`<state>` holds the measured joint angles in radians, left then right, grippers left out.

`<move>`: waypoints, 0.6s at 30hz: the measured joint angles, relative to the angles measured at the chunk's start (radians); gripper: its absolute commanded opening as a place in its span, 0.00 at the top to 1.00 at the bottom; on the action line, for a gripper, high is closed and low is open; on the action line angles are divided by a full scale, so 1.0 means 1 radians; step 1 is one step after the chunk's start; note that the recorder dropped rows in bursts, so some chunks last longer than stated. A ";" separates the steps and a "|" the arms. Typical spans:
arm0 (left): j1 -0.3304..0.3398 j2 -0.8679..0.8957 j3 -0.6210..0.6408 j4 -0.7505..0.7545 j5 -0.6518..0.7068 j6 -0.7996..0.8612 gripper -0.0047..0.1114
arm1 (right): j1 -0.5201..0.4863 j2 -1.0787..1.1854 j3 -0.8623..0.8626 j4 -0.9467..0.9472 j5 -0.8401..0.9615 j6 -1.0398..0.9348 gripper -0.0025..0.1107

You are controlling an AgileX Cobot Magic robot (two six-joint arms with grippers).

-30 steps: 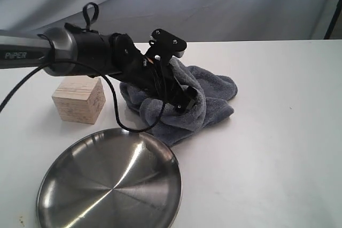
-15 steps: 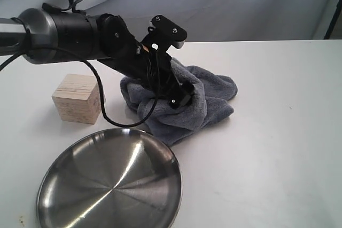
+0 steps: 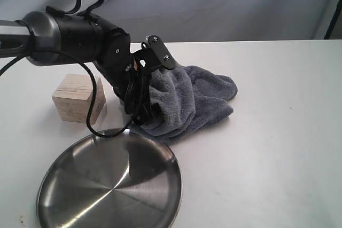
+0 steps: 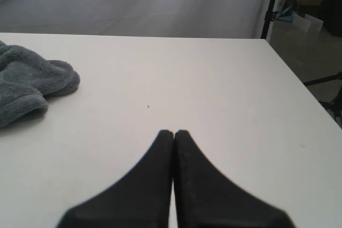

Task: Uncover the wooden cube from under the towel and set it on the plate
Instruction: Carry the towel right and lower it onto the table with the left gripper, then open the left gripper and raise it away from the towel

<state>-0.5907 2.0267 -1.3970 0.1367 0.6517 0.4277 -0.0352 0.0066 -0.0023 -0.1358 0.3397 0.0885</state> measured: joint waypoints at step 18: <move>0.000 -0.269 0.000 0.018 0.132 -0.044 0.06 | 0.000 0.000 0.000 0.000 0.000 0.000 0.98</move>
<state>-0.5907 1.7580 -1.3970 0.1551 0.7840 0.3836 -0.0352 0.0066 -0.0023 -0.1358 0.3397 0.0885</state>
